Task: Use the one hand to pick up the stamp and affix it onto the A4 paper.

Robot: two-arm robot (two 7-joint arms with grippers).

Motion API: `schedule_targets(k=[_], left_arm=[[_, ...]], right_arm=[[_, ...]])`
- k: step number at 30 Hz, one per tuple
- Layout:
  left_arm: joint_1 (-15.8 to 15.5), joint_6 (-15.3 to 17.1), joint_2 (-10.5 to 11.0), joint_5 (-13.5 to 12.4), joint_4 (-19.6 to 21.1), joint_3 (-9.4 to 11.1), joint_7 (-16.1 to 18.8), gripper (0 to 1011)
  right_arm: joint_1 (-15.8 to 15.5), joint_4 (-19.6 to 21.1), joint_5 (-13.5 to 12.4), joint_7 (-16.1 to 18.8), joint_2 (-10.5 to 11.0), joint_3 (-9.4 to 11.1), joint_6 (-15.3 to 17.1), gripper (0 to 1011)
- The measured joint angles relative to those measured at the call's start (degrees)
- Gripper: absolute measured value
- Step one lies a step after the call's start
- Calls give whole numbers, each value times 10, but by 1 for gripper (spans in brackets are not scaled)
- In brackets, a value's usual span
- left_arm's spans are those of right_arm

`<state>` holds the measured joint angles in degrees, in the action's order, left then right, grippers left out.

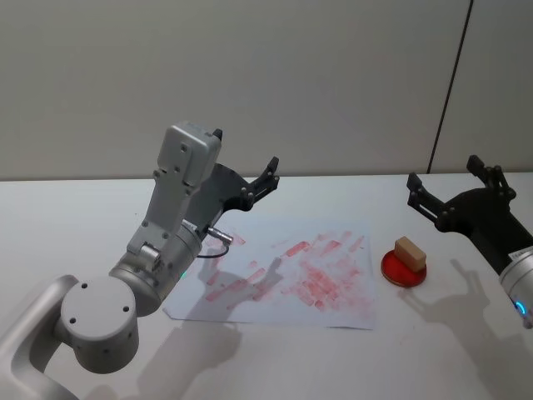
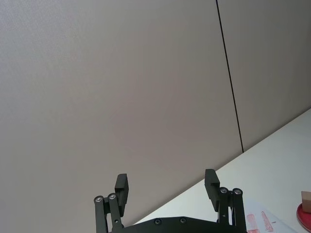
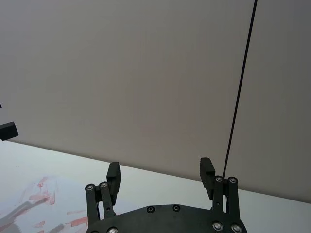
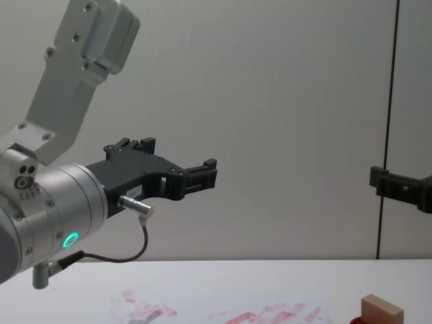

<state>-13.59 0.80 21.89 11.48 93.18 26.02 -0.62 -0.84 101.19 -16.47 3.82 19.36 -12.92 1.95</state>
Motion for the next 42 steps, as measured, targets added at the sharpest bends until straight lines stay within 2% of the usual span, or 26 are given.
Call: schedule_targets(k=[27,37,42], left_arm=[[0,0,0,0,0,0,0,1002],[0,0,0,0,0,0,0,1001],[0,0,0,0,0,0,0,1001]], right_arm=[[-3,1,0,0,2,1,3,1001],[-20,10,-3,-14,17,9,43,1001],[-25,9,8,-26,22,11,77,1001]])
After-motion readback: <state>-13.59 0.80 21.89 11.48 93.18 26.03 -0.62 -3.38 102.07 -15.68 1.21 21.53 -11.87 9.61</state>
